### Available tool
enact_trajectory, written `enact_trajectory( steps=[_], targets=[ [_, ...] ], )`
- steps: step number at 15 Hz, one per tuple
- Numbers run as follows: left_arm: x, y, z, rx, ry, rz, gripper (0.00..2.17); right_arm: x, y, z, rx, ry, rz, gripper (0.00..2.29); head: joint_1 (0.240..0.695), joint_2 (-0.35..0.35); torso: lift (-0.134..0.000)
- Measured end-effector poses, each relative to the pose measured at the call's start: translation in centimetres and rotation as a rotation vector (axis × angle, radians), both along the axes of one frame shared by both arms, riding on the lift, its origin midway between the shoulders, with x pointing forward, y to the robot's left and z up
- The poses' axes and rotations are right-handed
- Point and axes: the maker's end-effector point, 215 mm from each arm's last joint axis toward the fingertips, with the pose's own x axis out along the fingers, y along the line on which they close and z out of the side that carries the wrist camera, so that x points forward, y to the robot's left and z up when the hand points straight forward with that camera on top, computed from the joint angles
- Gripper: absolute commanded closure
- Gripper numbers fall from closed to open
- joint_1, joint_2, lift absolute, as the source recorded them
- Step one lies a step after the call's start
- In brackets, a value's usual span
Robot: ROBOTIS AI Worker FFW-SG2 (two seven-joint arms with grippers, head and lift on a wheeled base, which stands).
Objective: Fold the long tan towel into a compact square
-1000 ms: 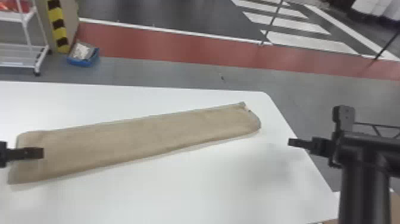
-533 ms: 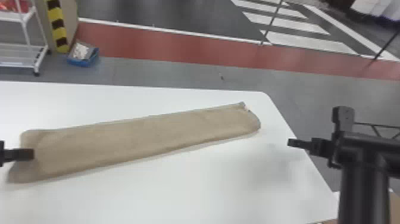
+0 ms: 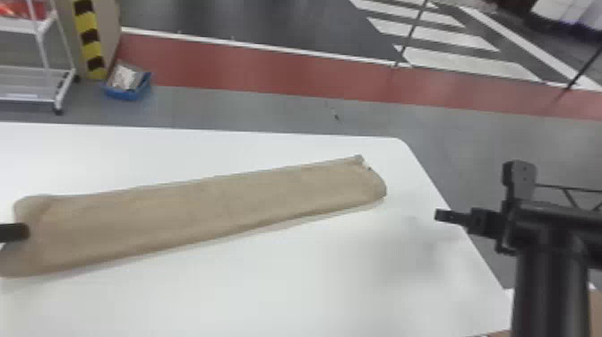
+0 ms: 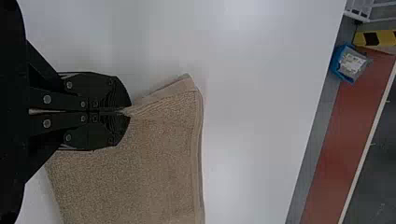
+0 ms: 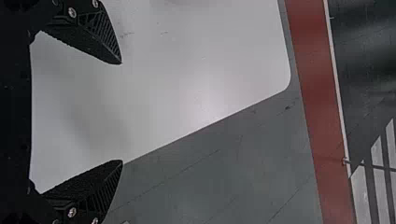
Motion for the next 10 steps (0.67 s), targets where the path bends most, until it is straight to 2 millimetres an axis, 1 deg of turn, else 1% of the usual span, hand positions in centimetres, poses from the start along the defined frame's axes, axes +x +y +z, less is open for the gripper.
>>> enact_trajectory(
  steps=[1,3,5,7,8,9,10],
  targets=[
    [0.0,1.3,0.8,-0.004,-0.018,0.022,2.09,0.0,0.0,0.0,0.003,-0.002,-0.001,0.14,0.695,-0.282,-0.124],
    [0.2,4.7,2.4,0.013,-0.047,0.068,2.09,-0.1,-0.1,-0.1,0.007,-0.003,-0.004,0.14,0.695,-0.243,-0.124],
    [1.1,8.4,5.1,0.050,-0.087,0.105,2.09,-0.3,-0.1,-0.2,0.009,-0.001,-0.005,0.14,0.695,-0.210,-0.124],
    [2.3,11.3,7.6,0.091,-0.115,0.136,2.09,-0.6,-0.1,-0.5,0.010,0.006,-0.007,0.14,0.695,-0.165,-0.124],
    [3.1,12.6,9.1,0.103,-0.128,0.152,2.09,-0.8,-0.1,-0.6,0.012,0.011,-0.009,0.14,0.695,-0.153,-0.124],
    [3.6,13.2,10.3,0.108,-0.138,0.156,2.09,-1.0,-0.1,-0.7,0.012,0.013,-0.009,0.14,0.695,-0.144,-0.124],
    [4.1,13.3,11.4,0.111,-0.154,0.150,2.09,-1.2,-0.1,-0.7,0.015,0.014,-0.009,0.14,0.695,-0.139,-0.124]
  ],
)
